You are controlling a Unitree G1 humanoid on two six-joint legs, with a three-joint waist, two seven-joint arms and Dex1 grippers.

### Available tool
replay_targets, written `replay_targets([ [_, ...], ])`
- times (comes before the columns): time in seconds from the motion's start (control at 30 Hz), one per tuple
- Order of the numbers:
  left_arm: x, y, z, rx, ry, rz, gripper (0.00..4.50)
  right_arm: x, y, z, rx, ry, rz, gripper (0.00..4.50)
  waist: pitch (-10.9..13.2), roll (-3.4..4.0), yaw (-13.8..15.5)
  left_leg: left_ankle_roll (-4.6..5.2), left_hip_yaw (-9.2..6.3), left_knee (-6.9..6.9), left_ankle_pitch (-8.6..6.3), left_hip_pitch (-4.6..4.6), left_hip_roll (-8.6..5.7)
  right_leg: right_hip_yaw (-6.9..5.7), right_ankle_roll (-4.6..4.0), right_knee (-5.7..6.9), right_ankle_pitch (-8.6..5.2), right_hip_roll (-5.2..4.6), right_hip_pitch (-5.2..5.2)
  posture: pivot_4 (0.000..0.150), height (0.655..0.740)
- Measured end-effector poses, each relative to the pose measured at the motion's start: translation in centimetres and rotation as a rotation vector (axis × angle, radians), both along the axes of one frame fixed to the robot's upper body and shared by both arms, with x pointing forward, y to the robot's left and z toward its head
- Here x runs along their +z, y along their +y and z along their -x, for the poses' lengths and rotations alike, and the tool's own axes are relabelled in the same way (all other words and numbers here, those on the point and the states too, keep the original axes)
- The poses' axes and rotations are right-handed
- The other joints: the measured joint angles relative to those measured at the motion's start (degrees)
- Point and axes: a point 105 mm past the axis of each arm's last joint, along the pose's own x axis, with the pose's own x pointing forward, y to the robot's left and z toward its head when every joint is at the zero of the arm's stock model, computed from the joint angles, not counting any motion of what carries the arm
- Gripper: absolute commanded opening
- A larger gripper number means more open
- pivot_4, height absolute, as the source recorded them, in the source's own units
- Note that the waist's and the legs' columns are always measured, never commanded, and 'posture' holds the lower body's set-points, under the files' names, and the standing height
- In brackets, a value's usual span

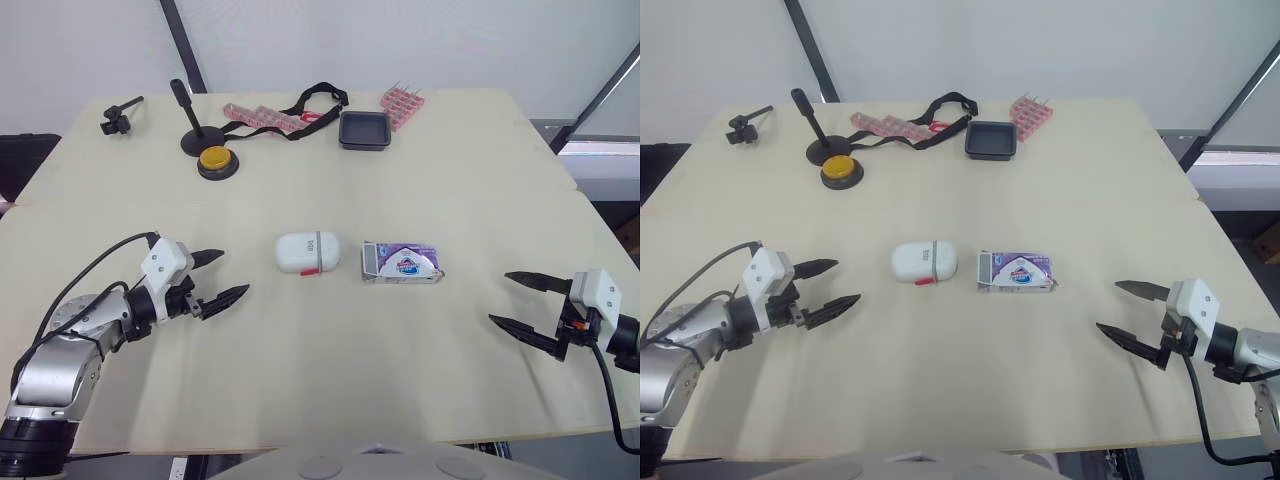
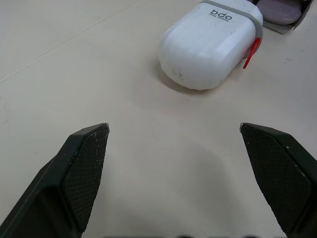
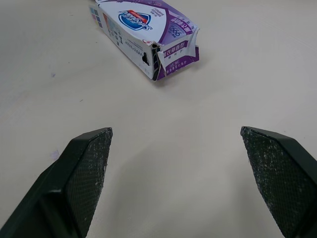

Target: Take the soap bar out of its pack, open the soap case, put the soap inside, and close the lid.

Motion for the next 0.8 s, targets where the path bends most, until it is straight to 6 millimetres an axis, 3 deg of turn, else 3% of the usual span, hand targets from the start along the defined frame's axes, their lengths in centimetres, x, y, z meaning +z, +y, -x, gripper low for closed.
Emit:
replay_targets([
  [0.57,0.3,-0.6,0.6,-0.081,-0.016,0.015,4.50,0.0,-1.1,-0.6,0.012,-0.002,0.014,4.46,0.0,0.01,0.0,0.20,0.00,0.18,-0.02,-0.07,-0.01,-0.02,-0.01,0.10,0.00,-0.03,-0.02,0.150,0.7291],
  [0.8,1.9,-2.0,0.6,-0.151,-0.059,0.068,4.50,3.3,-0.1,-3.3,0.129,-0.036,0.114,4.46,0.0,0.01,-0.2,0.25,0.00,0.32,0.01,-0.08,0.00,0.00,-0.03,0.29,0.01,-0.03,-0.06,0.150,0.7291],
])
